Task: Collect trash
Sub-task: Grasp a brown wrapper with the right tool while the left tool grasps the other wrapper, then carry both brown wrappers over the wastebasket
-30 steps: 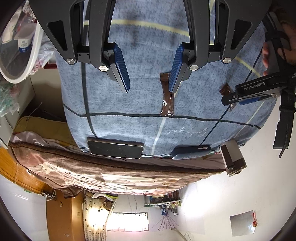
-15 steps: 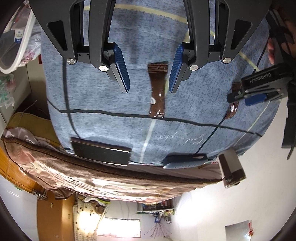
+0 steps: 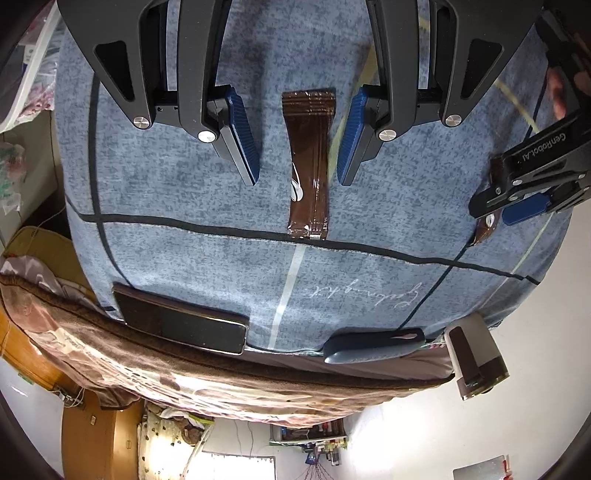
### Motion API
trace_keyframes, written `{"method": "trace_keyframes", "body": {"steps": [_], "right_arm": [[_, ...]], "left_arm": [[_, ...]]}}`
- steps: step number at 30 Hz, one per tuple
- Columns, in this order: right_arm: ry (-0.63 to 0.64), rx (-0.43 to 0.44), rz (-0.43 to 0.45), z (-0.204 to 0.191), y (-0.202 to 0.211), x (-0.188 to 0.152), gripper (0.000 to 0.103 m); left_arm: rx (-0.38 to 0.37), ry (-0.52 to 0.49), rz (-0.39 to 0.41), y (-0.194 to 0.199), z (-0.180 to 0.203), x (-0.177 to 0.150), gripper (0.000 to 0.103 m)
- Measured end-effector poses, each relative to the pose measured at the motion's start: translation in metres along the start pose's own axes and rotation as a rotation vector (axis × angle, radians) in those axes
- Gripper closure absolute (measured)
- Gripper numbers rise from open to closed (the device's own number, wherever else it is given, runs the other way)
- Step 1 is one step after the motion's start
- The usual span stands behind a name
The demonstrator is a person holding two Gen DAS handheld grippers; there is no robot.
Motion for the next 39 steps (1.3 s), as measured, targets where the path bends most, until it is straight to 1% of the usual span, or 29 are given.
{"method": "trace_keyframes", "body": {"steps": [3,4,5,6,7,9,17,25,30,39], "right_arm": [[-0.006,0.005,0.004,0.001,0.001,0.001,0.057],[-0.006,0.004,0.0,0.0,0.0,0.001,0.063],[-0.004,-0.004,-0.003,-0.001,-0.001,0.001,0.066],[-0.002,-0.009,-0.004,-0.001,-0.001,0.001,0.072],[0.0,-0.011,-0.003,-0.001,-0.001,0.001,0.081],[0.002,-0.009,-0.003,-0.002,-0.001,0.001,0.081],[-0.01,0.01,0.012,-0.002,0.006,-0.004,0.082],[-0.029,0.021,0.044,0.0,0.024,-0.01,0.082],[-0.054,0.027,0.074,0.005,0.04,-0.016,0.082],[-0.103,0.001,0.138,0.024,0.08,-0.033,0.082]], "left_arm": [[-0.006,-0.001,0.001,0.0,0.0,0.0,0.055],[-0.009,-0.004,0.002,0.0,0.001,0.0,0.061],[-0.013,-0.008,0.002,0.001,0.001,0.0,0.065],[-0.016,-0.009,0.001,0.001,0.001,-0.001,0.074],[-0.024,-0.008,-0.001,0.002,0.001,-0.001,0.079],[-0.035,-0.008,-0.005,0.003,0.002,-0.002,0.084],[-0.059,-0.008,-0.007,0.011,0.004,-0.009,0.085],[-0.08,-0.035,0.015,0.03,0.013,-0.02,0.085],[-0.111,-0.059,0.032,0.048,0.026,-0.027,0.085],[-0.187,-0.116,0.075,0.087,0.062,-0.043,0.085]]}}
Point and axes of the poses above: each gripper's, at about its wrist camera, not at the fingertips, and y roughly against the way its jaws point, z to its right, x to its top, the point moved 1 cm from there along -y, roughly the way its jaws point, and after that the axes turned 10 degrees about y, right-handed, at the moved point
